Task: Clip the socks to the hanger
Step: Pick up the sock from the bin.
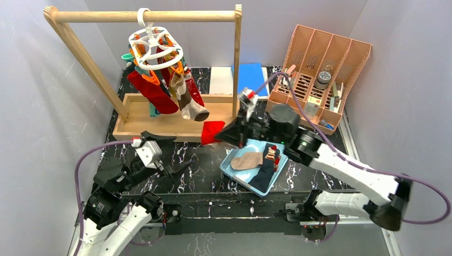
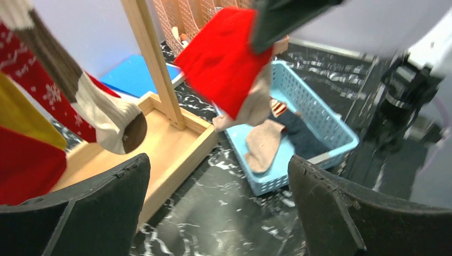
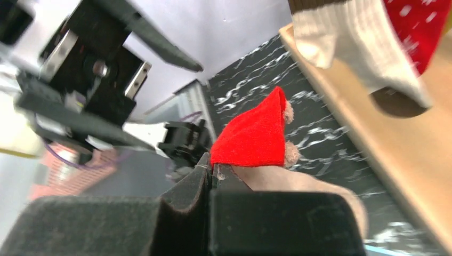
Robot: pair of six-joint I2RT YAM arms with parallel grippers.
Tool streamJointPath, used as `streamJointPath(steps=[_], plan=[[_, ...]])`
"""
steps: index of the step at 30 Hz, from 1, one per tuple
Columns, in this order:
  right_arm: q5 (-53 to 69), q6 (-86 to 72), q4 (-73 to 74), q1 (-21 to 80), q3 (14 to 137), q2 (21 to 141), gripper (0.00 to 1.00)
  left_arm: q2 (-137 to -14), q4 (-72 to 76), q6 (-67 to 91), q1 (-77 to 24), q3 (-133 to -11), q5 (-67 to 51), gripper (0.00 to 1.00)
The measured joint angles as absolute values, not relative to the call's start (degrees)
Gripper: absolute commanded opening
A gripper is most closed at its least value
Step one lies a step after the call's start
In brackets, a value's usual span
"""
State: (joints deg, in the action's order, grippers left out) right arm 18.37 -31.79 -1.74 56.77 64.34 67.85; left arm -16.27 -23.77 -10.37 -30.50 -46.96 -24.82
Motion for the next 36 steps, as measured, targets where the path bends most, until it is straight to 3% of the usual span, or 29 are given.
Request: streamJointPath(steps=[6,14,23,36], plan=[[19.11,-7.79,-0.03,56.82,56.18,53.32,0.01,-20.03,-16.25,9.65,-30.50,-44.73,-23.22,0.98],[23.70,6.98,0.30,57.12,52.75,49.08,0.01,-32.01,1.17,31.51,-30.50,-41.95,-31.99,0.98],[28.93,11.20,-0.60,58.63,55.16,51.48,0.01,-36.56,19.16,46.04,-30.55,-40.25,-39.42,0.99],[32.16,10.20,-9.08,64.29,58.83,55.94,0.01,-37.69,23.64,52.56,-31.27,-38.61,-43.51,0.96]])
